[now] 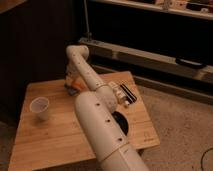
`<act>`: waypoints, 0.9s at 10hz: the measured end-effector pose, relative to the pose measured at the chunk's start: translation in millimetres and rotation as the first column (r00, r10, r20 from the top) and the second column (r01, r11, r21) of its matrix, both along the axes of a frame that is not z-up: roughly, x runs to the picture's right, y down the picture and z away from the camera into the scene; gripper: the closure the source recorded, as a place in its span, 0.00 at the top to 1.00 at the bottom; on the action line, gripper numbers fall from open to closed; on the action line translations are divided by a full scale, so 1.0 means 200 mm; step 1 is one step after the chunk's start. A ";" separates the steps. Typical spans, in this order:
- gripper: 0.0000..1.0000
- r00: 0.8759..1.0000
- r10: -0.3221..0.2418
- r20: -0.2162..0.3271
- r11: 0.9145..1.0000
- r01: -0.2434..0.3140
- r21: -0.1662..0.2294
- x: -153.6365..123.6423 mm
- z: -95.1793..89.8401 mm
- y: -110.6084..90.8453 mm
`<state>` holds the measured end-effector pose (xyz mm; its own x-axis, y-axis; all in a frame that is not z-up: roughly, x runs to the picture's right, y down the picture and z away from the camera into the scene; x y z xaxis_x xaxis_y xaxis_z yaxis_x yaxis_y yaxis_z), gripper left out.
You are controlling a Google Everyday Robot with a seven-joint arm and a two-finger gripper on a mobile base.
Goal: Place the pepper on the white sponge
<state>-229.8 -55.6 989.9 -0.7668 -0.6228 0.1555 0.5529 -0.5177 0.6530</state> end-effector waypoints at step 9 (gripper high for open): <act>0.58 0.999 -0.034 0.007 0.999 0.034 -0.002 -0.01 -0.04 0.01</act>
<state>-231.6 -54.6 981.2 -0.7887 -0.5958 0.1518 0.5305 -0.5346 0.6579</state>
